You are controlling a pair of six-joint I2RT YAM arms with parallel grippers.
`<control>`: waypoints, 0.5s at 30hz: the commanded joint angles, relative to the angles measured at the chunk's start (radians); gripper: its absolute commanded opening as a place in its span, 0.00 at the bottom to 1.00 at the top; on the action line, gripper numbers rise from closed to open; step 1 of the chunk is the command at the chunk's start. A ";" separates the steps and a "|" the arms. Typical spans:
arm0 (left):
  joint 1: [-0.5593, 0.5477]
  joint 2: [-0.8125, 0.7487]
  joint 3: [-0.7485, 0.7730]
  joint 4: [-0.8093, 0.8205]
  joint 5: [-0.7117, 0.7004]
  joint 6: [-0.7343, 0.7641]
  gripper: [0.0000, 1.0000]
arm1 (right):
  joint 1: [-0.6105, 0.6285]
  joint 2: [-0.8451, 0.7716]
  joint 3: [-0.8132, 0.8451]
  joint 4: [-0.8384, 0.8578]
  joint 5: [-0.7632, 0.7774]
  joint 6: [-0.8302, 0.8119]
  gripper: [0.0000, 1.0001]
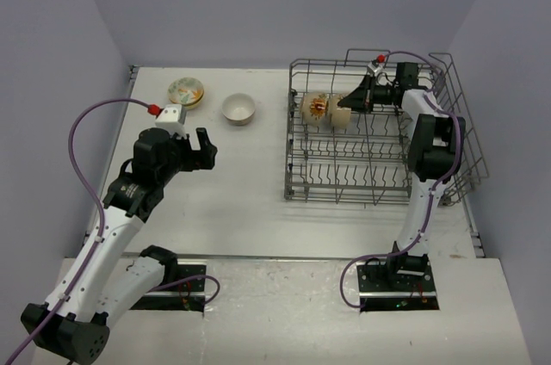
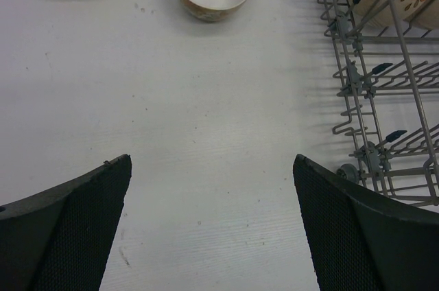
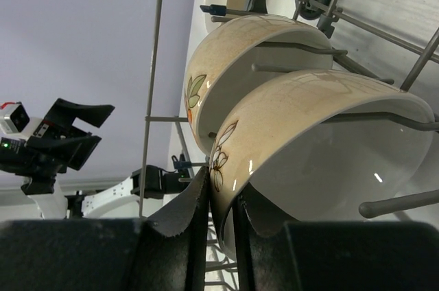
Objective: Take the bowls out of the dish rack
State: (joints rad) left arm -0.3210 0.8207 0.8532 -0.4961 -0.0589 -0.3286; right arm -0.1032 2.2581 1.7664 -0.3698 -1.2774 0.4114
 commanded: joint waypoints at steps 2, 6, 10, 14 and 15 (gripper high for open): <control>0.011 -0.008 -0.006 0.039 0.010 0.025 1.00 | -0.003 -0.126 -0.007 0.206 -0.137 0.061 0.00; 0.011 -0.009 -0.006 0.041 0.011 0.025 1.00 | -0.006 -0.152 -0.021 0.261 -0.138 0.104 0.00; 0.013 -0.014 -0.006 0.039 0.010 0.025 1.00 | -0.009 -0.161 -0.036 0.311 -0.143 0.142 0.00; 0.013 -0.014 -0.006 0.039 0.008 0.025 1.00 | -0.013 -0.172 -0.070 0.379 -0.151 0.194 0.00; 0.013 -0.014 -0.006 0.041 0.008 0.025 1.00 | -0.015 -0.178 -0.076 0.434 -0.163 0.226 0.00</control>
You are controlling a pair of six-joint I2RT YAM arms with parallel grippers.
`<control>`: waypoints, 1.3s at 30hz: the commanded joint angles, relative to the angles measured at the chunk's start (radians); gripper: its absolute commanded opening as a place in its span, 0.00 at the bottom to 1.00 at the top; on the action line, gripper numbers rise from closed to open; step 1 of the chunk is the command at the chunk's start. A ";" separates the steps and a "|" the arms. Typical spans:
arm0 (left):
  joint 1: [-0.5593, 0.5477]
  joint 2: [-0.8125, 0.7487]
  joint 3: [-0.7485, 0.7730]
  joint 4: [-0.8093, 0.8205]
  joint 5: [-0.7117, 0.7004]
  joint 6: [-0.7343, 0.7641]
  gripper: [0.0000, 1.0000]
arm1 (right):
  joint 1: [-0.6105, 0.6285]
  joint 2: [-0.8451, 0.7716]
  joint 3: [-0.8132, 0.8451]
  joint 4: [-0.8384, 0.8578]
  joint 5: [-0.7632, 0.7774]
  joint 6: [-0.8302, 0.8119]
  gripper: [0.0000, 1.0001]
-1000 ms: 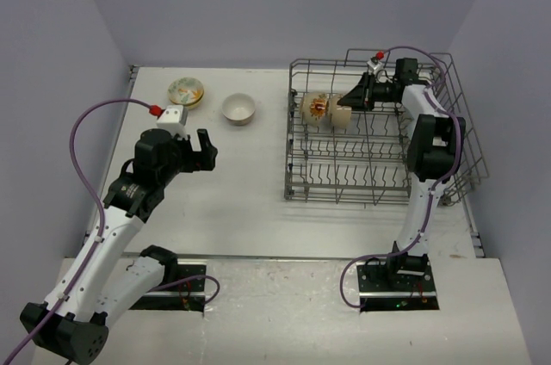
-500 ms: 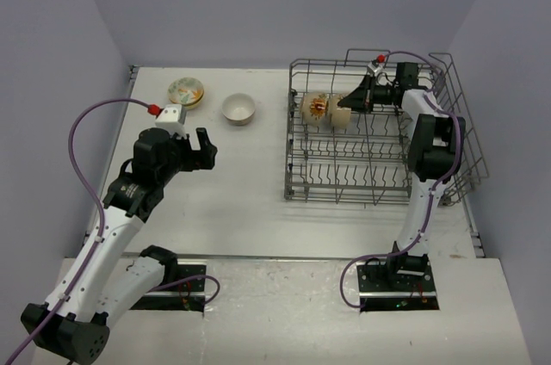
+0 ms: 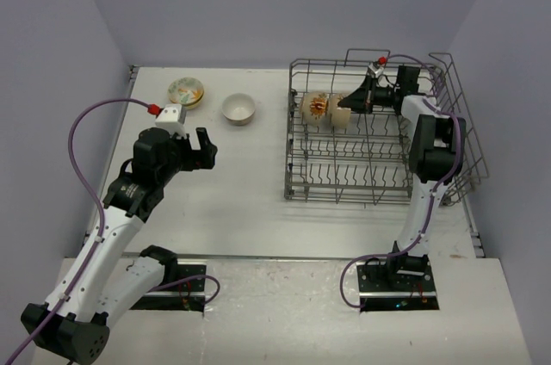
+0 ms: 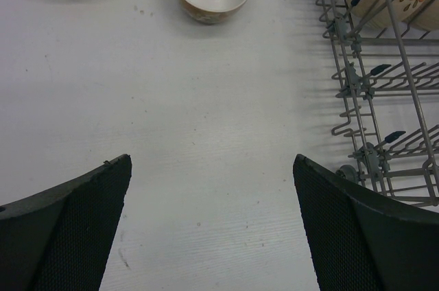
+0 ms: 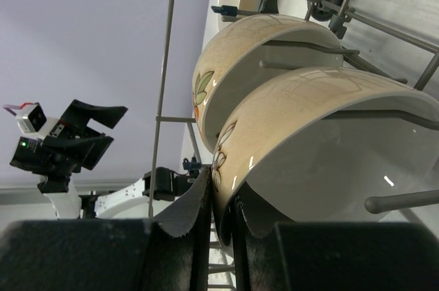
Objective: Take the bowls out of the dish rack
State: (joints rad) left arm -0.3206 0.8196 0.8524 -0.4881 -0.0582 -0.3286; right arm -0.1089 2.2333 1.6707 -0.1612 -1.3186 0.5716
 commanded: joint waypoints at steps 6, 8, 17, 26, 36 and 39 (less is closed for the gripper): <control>0.012 -0.014 -0.006 0.031 0.006 0.025 1.00 | -0.012 -0.184 -0.034 0.426 -0.136 0.226 0.00; 0.014 -0.014 -0.007 0.032 0.008 0.023 1.00 | -0.012 -0.190 -0.037 0.442 -0.139 0.243 0.00; 0.015 -0.016 -0.007 0.031 0.008 0.023 1.00 | -0.017 -0.215 -0.080 0.672 -0.154 0.427 0.00; 0.017 -0.017 -0.007 0.032 0.009 0.023 1.00 | -0.017 -0.244 -0.088 0.712 -0.168 0.467 0.00; 0.021 -0.017 -0.006 0.033 0.014 0.023 1.00 | -0.020 -0.271 -0.106 0.764 -0.180 0.505 0.00; 0.023 -0.017 -0.007 0.033 0.014 0.023 1.00 | -0.020 -0.274 -0.106 0.779 -0.180 0.519 0.00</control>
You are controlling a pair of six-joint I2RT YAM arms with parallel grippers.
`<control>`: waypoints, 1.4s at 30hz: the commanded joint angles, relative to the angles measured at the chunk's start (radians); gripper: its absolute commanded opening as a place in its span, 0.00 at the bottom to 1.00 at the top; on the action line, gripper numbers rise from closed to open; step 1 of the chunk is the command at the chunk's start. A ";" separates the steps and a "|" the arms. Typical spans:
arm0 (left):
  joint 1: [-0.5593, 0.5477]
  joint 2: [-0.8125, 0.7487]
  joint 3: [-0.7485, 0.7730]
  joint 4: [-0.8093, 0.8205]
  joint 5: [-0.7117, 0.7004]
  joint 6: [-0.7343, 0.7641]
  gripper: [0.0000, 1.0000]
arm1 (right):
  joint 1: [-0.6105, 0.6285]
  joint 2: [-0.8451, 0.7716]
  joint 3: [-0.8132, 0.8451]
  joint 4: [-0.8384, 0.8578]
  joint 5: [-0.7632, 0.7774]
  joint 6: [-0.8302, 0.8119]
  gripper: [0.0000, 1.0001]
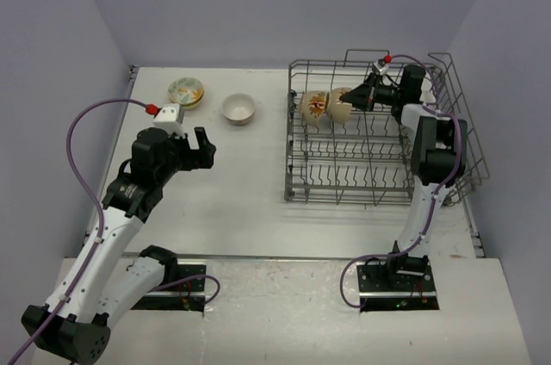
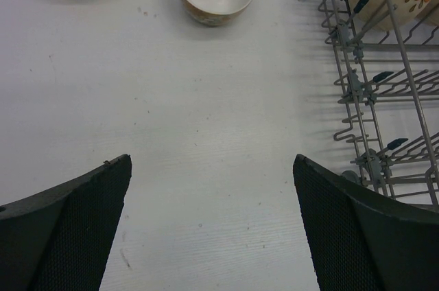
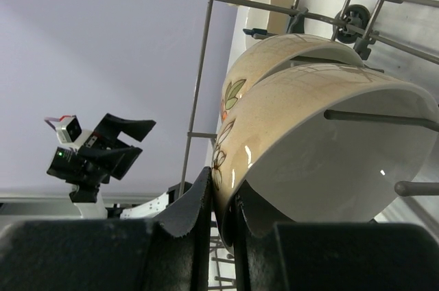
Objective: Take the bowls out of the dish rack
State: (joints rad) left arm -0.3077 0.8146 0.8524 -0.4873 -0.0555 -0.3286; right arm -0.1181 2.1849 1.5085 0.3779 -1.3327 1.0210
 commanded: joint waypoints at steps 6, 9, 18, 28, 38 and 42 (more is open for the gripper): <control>0.010 -0.012 -0.007 0.033 0.013 0.023 1.00 | -0.015 -0.215 0.048 0.239 -0.161 0.070 0.00; 0.010 -0.011 -0.007 0.033 0.014 0.023 1.00 | -0.017 -0.217 0.047 0.240 -0.161 0.068 0.00; 0.012 -0.012 -0.006 0.033 0.016 0.025 1.00 | -0.020 -0.238 0.053 0.240 -0.148 0.074 0.00; 0.016 0.008 0.017 0.033 0.017 0.005 1.00 | 0.021 -0.342 0.019 0.095 -0.123 -0.156 0.00; 0.016 0.054 0.149 -0.025 -0.010 -0.055 1.00 | 0.245 -0.656 0.016 -0.651 0.212 -0.774 0.00; 0.016 0.081 0.272 -0.072 -0.012 -0.084 1.00 | 0.453 -0.839 -0.042 -0.749 0.469 -0.912 0.00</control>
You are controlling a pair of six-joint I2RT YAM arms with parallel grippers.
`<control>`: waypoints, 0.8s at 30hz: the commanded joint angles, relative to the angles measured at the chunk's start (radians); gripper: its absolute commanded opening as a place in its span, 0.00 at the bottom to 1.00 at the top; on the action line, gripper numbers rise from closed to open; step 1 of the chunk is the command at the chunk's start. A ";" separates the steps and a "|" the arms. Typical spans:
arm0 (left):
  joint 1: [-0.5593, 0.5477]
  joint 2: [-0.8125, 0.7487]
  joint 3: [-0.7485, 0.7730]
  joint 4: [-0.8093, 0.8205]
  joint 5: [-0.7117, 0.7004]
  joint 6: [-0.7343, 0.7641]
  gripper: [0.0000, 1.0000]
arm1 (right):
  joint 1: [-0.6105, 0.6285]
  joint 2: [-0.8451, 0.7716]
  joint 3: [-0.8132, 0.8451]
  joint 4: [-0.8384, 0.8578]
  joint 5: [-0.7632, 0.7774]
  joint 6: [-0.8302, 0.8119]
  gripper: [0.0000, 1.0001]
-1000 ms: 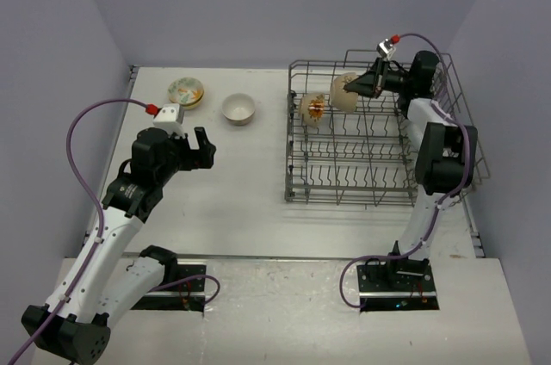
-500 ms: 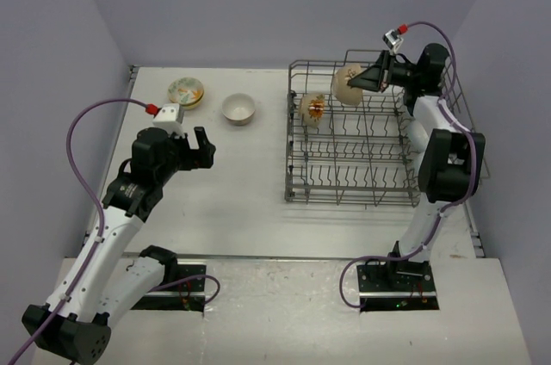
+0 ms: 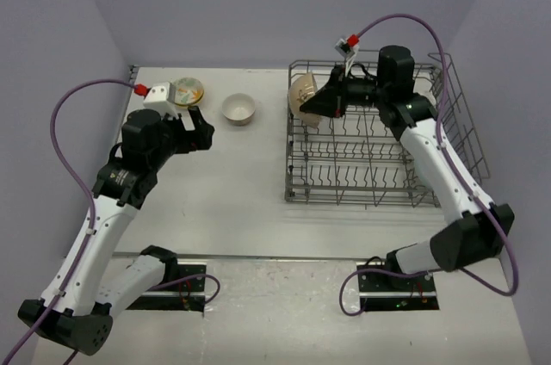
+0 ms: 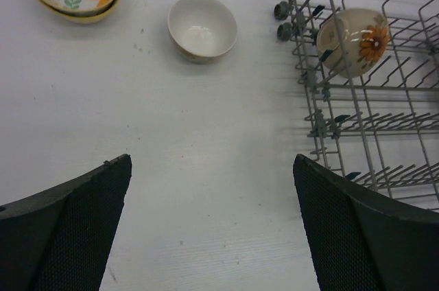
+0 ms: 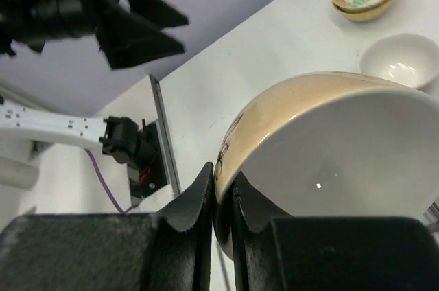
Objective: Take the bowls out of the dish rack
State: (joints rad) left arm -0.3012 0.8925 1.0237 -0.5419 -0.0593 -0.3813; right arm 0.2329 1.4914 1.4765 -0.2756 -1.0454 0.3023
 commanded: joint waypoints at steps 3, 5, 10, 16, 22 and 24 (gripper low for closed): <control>0.008 0.042 0.214 -0.058 -0.002 -0.037 1.00 | 0.231 -0.210 -0.021 -0.161 0.379 -0.293 0.00; 0.008 0.083 0.306 -0.073 0.034 -0.037 1.00 | 0.288 -0.235 -0.025 -0.215 0.534 -0.348 0.00; 0.008 0.172 0.470 -0.112 0.110 -0.045 1.00 | 0.466 -0.279 -0.007 -0.341 0.830 -0.440 0.00; -0.007 0.250 0.504 -0.104 0.223 -0.065 1.00 | 0.644 -0.315 -0.007 -0.402 1.091 -0.560 0.00; -0.019 0.342 0.616 -0.202 0.199 -0.022 1.00 | 0.749 -0.275 0.022 -0.474 1.312 -0.653 0.00; -0.026 0.402 0.674 -0.263 0.193 -0.001 1.00 | 0.781 -0.263 0.022 -0.478 1.373 -0.683 0.00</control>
State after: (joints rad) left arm -0.3149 1.2472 1.6005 -0.7242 0.1192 -0.4221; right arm 0.9802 1.2331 1.4467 -0.7937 0.1394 -0.2752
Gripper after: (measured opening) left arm 0.997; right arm 0.116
